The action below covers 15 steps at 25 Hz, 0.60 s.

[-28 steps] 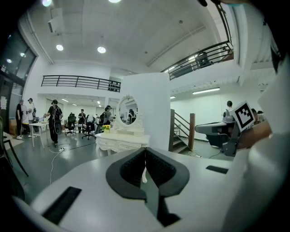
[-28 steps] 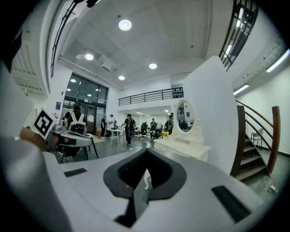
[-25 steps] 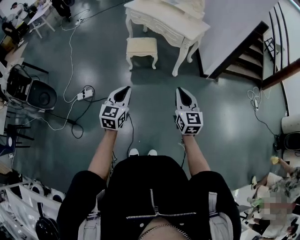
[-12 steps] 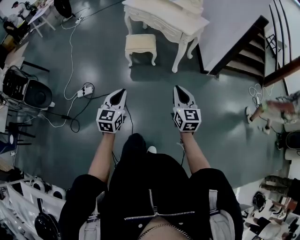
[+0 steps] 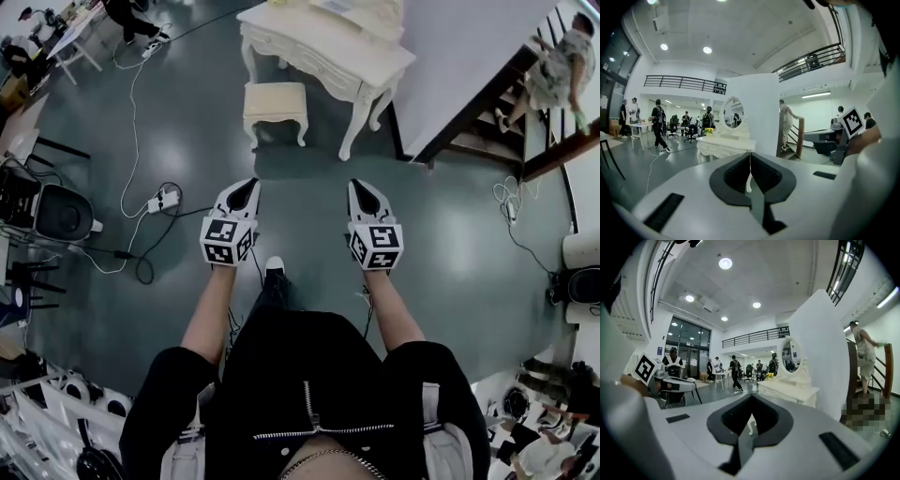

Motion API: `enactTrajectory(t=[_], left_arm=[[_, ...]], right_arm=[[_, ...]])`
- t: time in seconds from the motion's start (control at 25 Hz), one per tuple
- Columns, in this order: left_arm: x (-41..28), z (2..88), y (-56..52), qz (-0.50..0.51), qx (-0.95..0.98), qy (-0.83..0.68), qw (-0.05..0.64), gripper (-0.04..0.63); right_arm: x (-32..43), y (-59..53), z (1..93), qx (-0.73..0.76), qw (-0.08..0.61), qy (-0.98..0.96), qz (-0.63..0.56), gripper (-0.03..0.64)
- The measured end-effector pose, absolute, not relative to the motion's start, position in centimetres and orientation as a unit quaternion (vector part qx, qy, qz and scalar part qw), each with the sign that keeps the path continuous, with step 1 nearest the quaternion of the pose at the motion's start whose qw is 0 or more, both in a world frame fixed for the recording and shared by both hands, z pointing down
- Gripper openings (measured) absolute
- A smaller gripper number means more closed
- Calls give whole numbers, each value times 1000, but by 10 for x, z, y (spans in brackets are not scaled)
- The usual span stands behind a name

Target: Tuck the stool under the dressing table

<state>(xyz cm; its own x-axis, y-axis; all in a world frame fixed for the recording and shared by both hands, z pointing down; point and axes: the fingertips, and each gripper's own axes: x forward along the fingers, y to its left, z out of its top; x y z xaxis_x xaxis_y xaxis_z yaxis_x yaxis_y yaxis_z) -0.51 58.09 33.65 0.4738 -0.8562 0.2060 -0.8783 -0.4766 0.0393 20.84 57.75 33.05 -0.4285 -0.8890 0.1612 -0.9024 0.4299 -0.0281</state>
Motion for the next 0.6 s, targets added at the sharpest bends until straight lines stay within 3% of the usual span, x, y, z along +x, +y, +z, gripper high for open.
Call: enactTrajectory(t=[0.6], left_arm=[[-65,335,383,94,871,-476,72,21]], right_arm=[[139,391,310,542,59,-837,50,6]])
